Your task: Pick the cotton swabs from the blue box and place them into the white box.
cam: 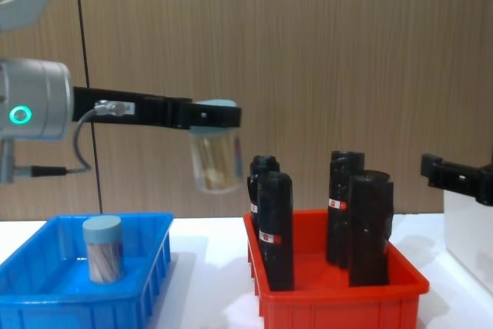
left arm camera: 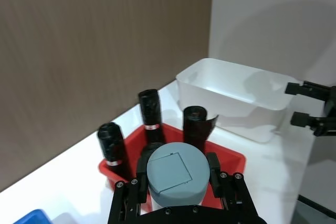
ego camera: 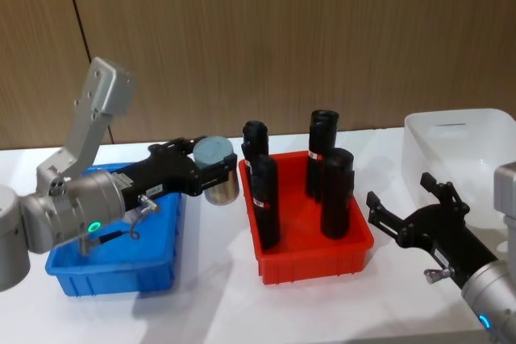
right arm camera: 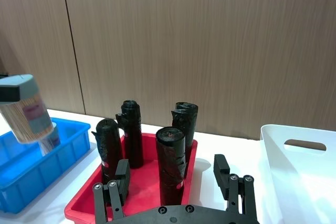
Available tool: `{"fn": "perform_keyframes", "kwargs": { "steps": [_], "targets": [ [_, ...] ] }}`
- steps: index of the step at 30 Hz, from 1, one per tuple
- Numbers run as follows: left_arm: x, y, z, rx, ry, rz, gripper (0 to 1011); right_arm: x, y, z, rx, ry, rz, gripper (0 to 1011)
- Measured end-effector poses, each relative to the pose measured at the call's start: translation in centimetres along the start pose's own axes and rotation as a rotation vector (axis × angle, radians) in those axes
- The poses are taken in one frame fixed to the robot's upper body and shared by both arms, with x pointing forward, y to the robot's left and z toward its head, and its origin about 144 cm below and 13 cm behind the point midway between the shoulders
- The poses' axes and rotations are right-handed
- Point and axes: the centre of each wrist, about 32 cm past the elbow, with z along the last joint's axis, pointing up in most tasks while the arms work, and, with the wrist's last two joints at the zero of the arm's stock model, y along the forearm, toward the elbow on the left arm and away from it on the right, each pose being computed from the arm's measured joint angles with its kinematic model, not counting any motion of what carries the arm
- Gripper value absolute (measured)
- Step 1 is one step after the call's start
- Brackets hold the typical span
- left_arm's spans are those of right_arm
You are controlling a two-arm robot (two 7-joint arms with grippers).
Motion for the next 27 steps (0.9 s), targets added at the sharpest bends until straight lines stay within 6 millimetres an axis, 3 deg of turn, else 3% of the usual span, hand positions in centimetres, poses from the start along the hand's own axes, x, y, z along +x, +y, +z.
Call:
{"fn": "perform_keyframes", "kwargs": {
  "steps": [14,27],
  "targets": [
    [1.2,-3.3,1.5,0.043,0.058,-0.159,671,0.0,0.0,0.0,0.0,0.0,0.0,1001],
    [1.6,-5.1,2.5,0.063,0.063,-0.229,671,0.0,0.0,0.0,0.0,0.0,0.0,1001]
  ]
}}
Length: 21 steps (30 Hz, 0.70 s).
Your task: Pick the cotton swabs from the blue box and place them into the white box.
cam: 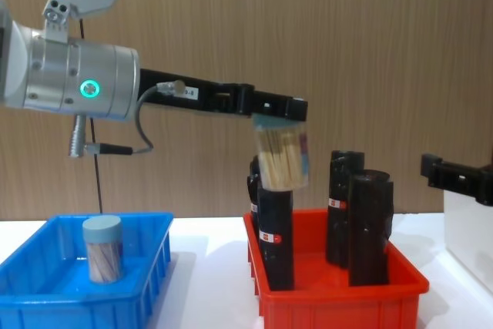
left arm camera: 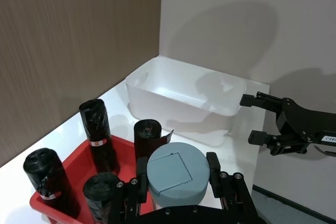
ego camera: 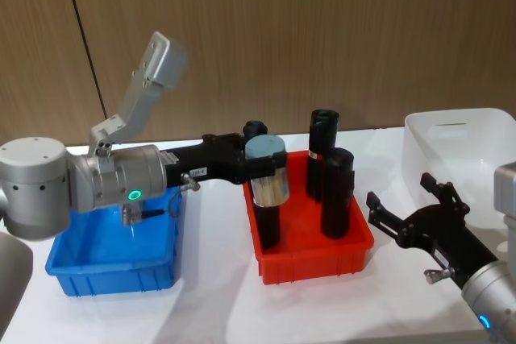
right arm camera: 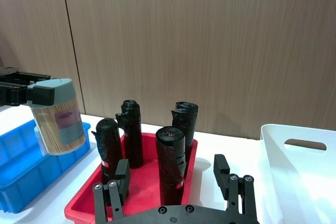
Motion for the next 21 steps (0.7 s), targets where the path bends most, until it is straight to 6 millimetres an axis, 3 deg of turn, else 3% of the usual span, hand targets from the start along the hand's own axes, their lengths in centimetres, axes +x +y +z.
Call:
{"fn": "perform_keyframes", "kwargs": {
  "steps": [21],
  "targets": [
    [0.3,-0.8,0.6,0.011,0.001,-0.035,672,1.0,0.5,0.9,-0.054,-0.025,0.121,1001]
  ]
}}
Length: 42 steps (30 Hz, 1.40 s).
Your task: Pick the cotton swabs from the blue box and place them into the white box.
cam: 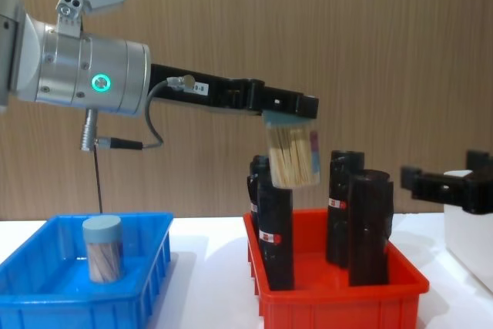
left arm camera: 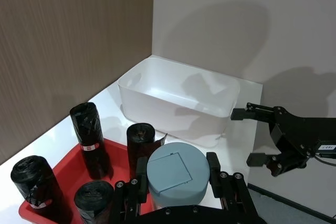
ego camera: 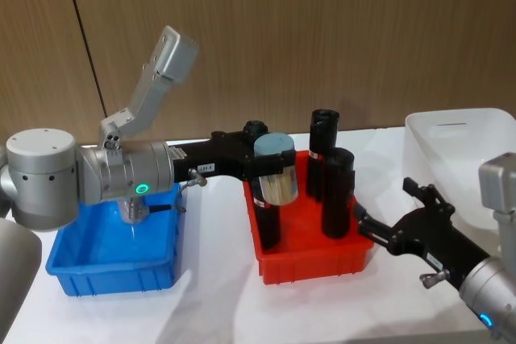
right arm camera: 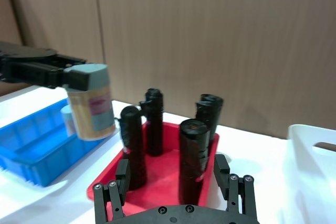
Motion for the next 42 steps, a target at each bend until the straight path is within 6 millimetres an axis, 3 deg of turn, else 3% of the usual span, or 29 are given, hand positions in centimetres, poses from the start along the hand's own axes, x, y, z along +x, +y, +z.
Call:
{"fn": "perform_keyframes", "kwargs": {
  "steps": [22,42],
  "targets": [
    [0.1,-0.1,0.1,0.002,0.001,-0.006,671,1.3,3.0,2.4,-0.104,0.025,0.259,1001],
    [0.1,-0.2,0.1,0.002,0.001,-0.007,671,1.5,6.2,3.1,-0.128,0.046,0.325,1001]
  ]
}}
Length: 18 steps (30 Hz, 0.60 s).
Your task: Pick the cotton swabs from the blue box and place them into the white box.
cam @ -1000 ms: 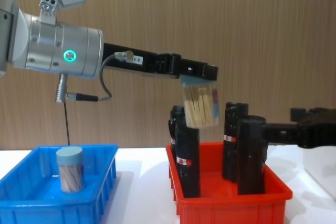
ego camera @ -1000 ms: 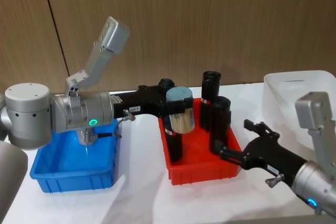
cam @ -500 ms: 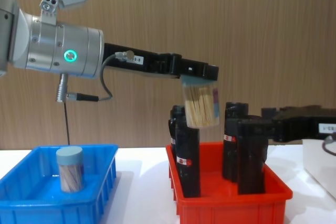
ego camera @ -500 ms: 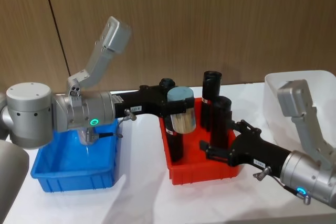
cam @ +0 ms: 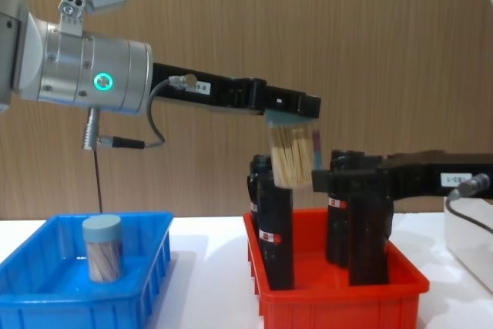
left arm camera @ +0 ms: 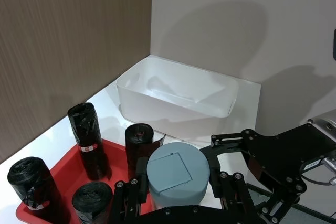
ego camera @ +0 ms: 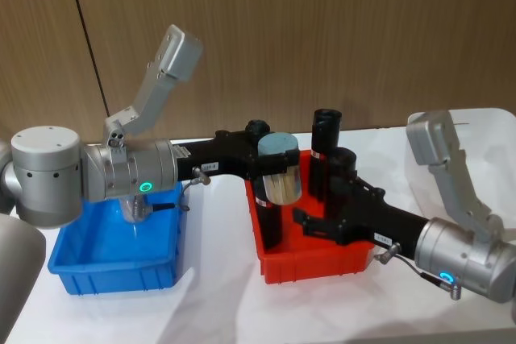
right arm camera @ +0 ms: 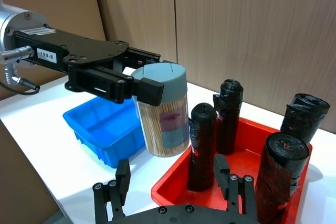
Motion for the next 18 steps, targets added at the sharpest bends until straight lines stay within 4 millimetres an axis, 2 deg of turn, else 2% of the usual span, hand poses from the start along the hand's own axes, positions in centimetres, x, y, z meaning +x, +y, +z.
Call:
{"fn": "perform_keyframes", "kwargs": {
  "steps": [18],
  "targets": [
    [0.0,0.0,0.0,0.0,0.0,0.0,672,0.6,2.4,0.7,-0.008,0.005,0.021,1001]
  ]
}}
